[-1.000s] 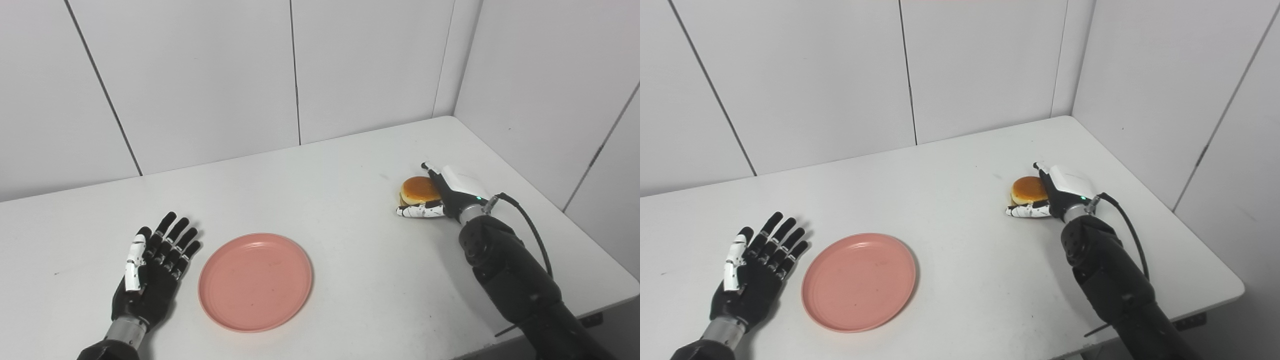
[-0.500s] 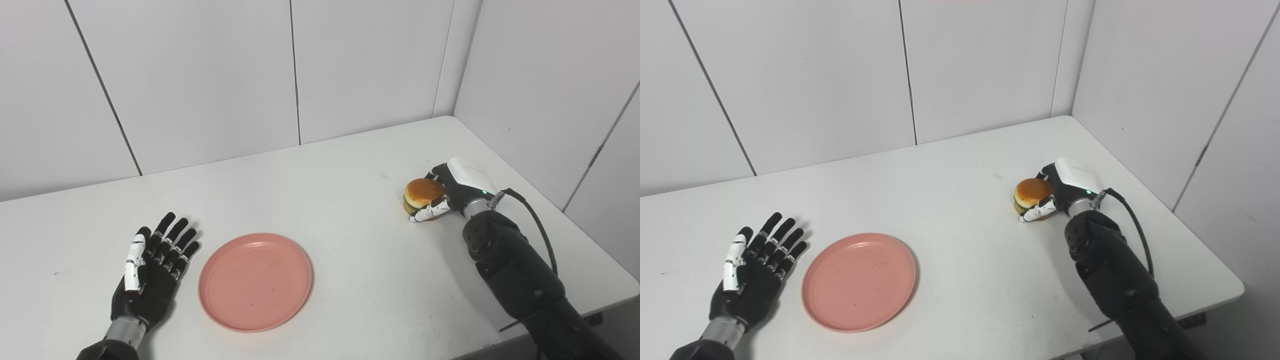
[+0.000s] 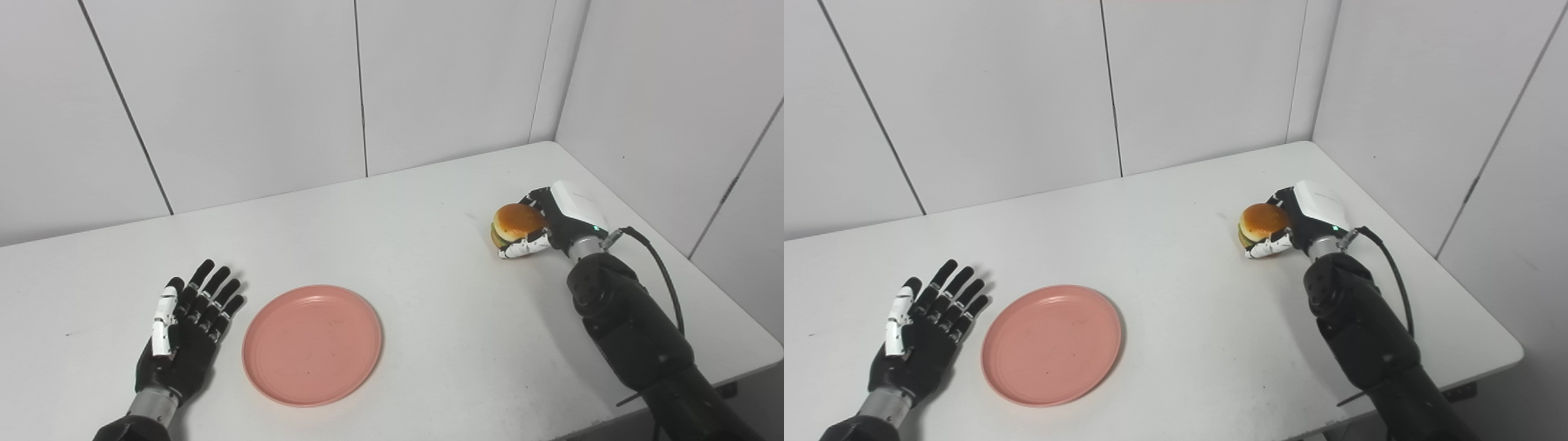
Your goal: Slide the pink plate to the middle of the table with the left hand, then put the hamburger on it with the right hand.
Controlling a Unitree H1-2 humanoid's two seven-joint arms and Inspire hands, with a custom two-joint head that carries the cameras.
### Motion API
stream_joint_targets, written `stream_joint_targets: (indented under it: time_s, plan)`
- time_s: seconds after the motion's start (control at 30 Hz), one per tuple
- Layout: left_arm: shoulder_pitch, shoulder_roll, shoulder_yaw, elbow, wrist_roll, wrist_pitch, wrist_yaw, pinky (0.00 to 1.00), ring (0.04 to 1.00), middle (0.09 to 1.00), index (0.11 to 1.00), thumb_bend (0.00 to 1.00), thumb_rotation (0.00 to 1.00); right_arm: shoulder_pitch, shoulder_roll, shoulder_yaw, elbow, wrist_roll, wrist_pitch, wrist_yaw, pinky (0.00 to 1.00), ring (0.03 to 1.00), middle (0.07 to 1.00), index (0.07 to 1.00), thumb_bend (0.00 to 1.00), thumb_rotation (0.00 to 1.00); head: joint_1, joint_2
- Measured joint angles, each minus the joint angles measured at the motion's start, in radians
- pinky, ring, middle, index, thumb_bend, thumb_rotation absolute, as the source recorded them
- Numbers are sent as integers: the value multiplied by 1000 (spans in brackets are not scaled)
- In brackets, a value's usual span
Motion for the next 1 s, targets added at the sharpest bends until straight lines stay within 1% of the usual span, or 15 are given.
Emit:
stream_joint_targets:
  time_s: [0.1,0.13,0.3,0.4,0.43,0.47,0.5,0.53,0.57,0.6,0.63,0.7,0.77,0.87,1.0]
  plan:
    - [-1,-4,1,3,0,0,0,935,914,913,901,341,1000,4,13,2,-72,7,0,4,318,394,460,483,512,137,0,0]
    - [-2,-6,-1,4,1,0,1,933,914,914,903,338,1000,3,13,3,-85,8,0,7,300,372,436,482,512,137,0,0]
    - [-1,-12,-7,-5,10,-2,16,931,915,917,915,329,1000,2,23,33,-183,10,0,57,260,343,409,482,511,132,83,3]
    - [-1,-28,-15,-11,23,-2,29,932,914,919,916,328,1000,-1,50,57,-242,8,0,84,254,335,402,482,512,130,94,5]
    - [0,-37,-19,-13,26,-2,32,921,912,920,917,330,1000,-5,61,63,-251,8,1,94,237,313,389,482,513,131,144,12]
    - [1,-42,-24,-17,31,-2,38,917,911,920,917,331,1000,-7,72,65,-262,8,4,106,232,306,385,482,514,132,144,12]
    - [3,-49,-29,-23,40,-2,45,916,912,922,919,333,1000,-8,83,71,-279,7,8,121,252,328,401,482,514,131,144,12]
    - [4,-55,-30,-26,48,-2,54,914,911,922,920,334,1000,-11,93,81,-292,6,9,130,270,347,415,483,514,131,181,17]
    - [3,-63,-31,-28,50,-2,63,911,909,921,920,335,1000,-15,102,89,-303,5,9,140,285,364,426,483,514,132,181,17]
    - [3,-68,-31,-30,51,-2,71,902,904,917,917,335,1000,-19,110,97,-312,1,9,150,294,373,431,483,513,132,198,20]
    - [4,-73,-34,-33,58,-2,79,884,894,909,907,334,1000,-26,117,103,-316,-3,9,157,296,373,428,483,513,131,241,26]
    - [4,-85,-45,-41,75,-2,99,876,888,904,901,333,1000,-39,131,117,-316,-4,9,161,294,370,424,483,512,130,250,28]
    - [4,-96,-50,-45,91,-2,113,873,882,898,894,331,1000,-50,148,132,-316,-5,8,162,280,354,412,482,512,129,285,32]
    - [3,-116,-55,-47,93,-2,129,886,885,900,896,333,1000,-61,181,168,-316,-4,8,171,286,363,422,483,512,128,328,40]
    - [1,-140,-57,-46,94,-2,145,878,879,894,894,336,1000,-70,225,219,-304,-1,-7,190,265,344,412,483,513,128,354,44]
